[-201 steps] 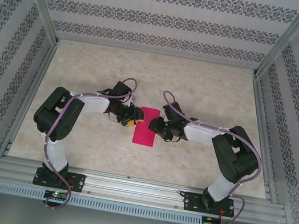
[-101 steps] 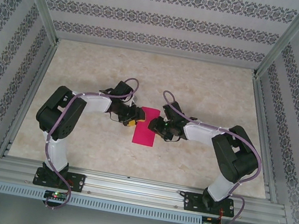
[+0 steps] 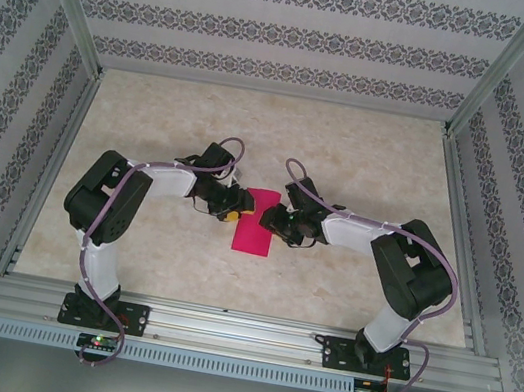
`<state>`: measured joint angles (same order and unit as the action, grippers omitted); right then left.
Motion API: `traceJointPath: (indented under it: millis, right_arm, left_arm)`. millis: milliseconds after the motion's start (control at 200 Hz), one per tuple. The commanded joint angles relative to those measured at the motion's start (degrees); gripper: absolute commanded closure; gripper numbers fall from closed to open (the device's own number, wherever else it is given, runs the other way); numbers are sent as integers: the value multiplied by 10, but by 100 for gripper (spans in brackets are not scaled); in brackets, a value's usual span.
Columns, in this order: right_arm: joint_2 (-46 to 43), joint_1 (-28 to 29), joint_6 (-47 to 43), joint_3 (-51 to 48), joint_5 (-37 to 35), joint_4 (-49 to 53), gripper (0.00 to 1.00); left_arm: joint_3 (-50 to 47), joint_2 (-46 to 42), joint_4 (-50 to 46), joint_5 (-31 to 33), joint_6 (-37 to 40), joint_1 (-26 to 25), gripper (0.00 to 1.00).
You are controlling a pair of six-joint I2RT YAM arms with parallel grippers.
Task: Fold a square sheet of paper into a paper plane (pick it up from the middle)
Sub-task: Fold the triangle a second time at the center of the table.
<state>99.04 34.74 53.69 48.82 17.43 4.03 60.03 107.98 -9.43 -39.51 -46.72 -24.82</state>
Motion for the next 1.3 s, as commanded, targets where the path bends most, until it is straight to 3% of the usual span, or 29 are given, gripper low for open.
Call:
traceJointPath:
  millis: [0,215,565,874,1064,1294]
  right_arm:
    - [41,7,-5,-12,-23,18,55]
    - [38,6,-6,-14,-23,18,54]
    - [28,2,0,-31,-16,-11,54]
    - [28,-3,3,-36,-12,-20,53]
    - [27,-2,3,-36,-11,-23,53]
    - [-16,-1,2,-59,0,-84,49]
  left_arm:
    - [6,-20,1,-12,11,-8,54]
    - [-8,-32,37,-19,-7,-7,53]
    - [-58,-20,194,-68,-94,5,51]
    - [-69,-3,274,-91,-126,22,45]
    - [-57,17,288,-107,-135,28,44]
    - [-65,0,225,-103,-114,28,49]
